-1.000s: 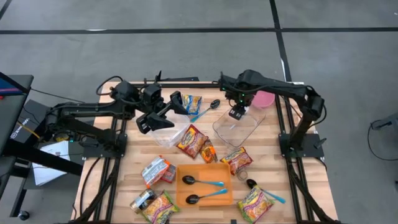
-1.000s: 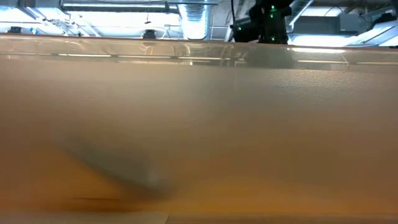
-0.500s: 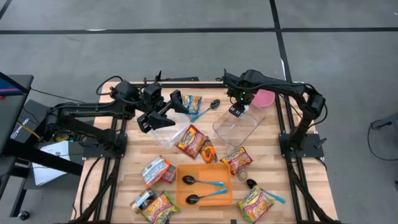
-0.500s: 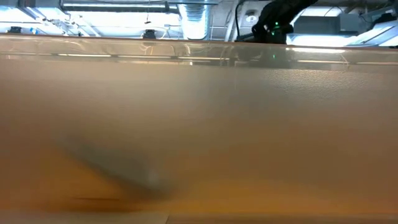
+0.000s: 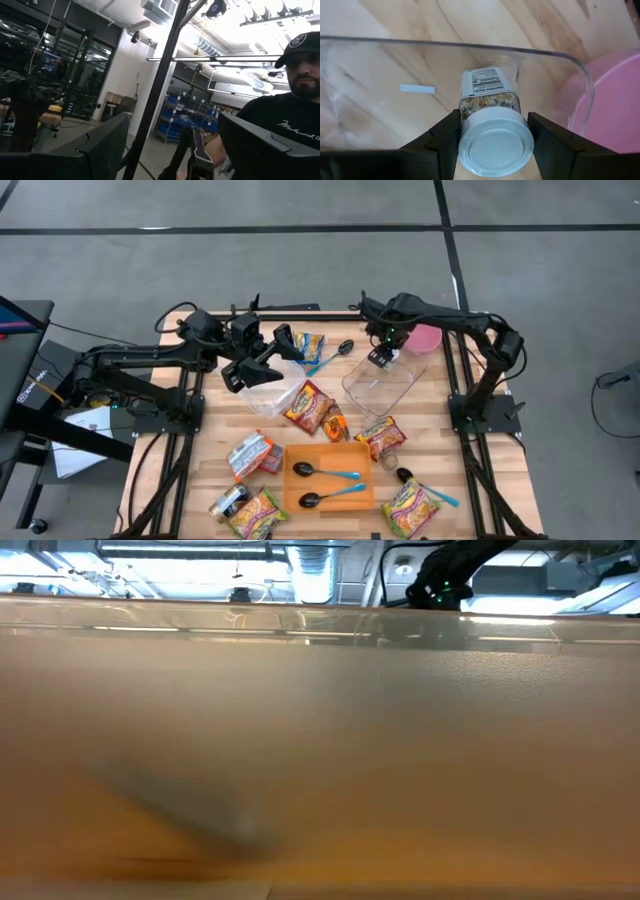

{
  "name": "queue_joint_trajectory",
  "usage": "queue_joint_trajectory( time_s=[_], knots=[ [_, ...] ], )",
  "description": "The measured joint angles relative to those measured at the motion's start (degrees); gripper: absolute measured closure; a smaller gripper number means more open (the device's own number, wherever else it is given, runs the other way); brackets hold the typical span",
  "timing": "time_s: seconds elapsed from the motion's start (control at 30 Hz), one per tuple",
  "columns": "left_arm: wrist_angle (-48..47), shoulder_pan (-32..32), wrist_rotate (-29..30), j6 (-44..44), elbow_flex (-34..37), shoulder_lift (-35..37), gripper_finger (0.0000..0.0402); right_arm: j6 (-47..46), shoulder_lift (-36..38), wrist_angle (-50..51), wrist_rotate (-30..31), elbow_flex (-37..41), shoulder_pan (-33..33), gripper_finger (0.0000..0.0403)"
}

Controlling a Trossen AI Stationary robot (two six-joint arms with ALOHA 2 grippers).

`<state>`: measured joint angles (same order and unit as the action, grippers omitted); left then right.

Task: Pick & Place Food Item
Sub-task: Put the white seasoning bottle into the transparent bin, then put the orange noodle pack into the transparent container

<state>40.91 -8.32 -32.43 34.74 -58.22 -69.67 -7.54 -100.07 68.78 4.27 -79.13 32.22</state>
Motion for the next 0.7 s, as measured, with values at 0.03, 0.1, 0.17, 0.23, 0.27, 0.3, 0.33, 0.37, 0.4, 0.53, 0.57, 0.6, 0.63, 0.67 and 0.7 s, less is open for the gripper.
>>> queue_joint_trajectory(
  time_s=[0.03,0.1,0.17,0.23,0.27,0.3,0.33,0.37,0.4,0.53,0.57,0.6,0.63,0.67,0.7],
  knots=[
    [0.00,0.00,0.18,0.00,0.00,0.00,0.0101,0.01,0.00,-0.18,-0.04,0.00,0.31,0.0210],
    [0.00,0.00,0.92,0.00,0.00,-0.02,0.0101,0.01,0.00,-0.50,-0.02,0.00,0.95,0.0210],
    [0.00,0.00,1.12,0.00,0.00,-0.02,0.0101,0.01,0.00,-0.40,0.00,0.00,1.49,0.0210],
    [0.00,0.00,1.14,0.00,0.00,-0.02,0.0101,0.01,0.00,-0.50,0.00,0.00,1.89,0.0210],
    [0.00,0.00,1.13,0.00,0.00,-0.02,0.0101,0.02,0.00,-0.52,0.02,0.00,2.11,0.0210],
    [0.00,0.00,1.14,0.00,0.00,-0.02,0.0101,0.06,0.00,-0.67,-0.01,0.00,2.22,0.0210],
    [0.00,0.00,1.14,0.00,0.00,-0.02,0.0101,0.06,0.00,-0.94,-0.02,0.00,2.39,0.0210],
    [0.00,0.00,1.12,0.00,0.00,-0.02,0.0101,0.15,0.00,-1.17,-0.15,0.00,2.44,0.0210],
    [0.00,0.00,1.12,0.00,0.00,-0.02,0.0101,0.34,0.00,-1.32,-0.62,0.00,2.46,0.0210],
    [0.00,0.00,1.12,0.00,0.00,-0.02,0.0101,-0.03,0.00,-1.66,-1.40,0.00,2.43,0.0190],
    [0.00,0.00,1.13,0.00,0.00,-0.02,0.0101,-0.29,0.00,-1.64,-1.44,0.00,2.43,0.0173],
    [0.00,0.00,1.14,0.00,0.00,-0.02,0.0101,-0.42,0.00,-1.70,-1.41,0.00,2.43,0.0158],
    [0.00,0.00,1.13,0.00,0.00,-0.02,0.0101,-0.42,0.00,-1.82,-1.43,-0.01,2.45,0.0146],
    [0.00,0.00,1.14,0.00,0.00,-0.02,0.0101,-0.44,0.00,-2.08,-1.29,-0.02,2.46,0.0138],
    [0.00,0.00,1.14,0.00,0.00,-0.02,0.0101,-0.43,0.00,-2.19,-1.25,-0.02,2.46,0.0133]
  ],
)
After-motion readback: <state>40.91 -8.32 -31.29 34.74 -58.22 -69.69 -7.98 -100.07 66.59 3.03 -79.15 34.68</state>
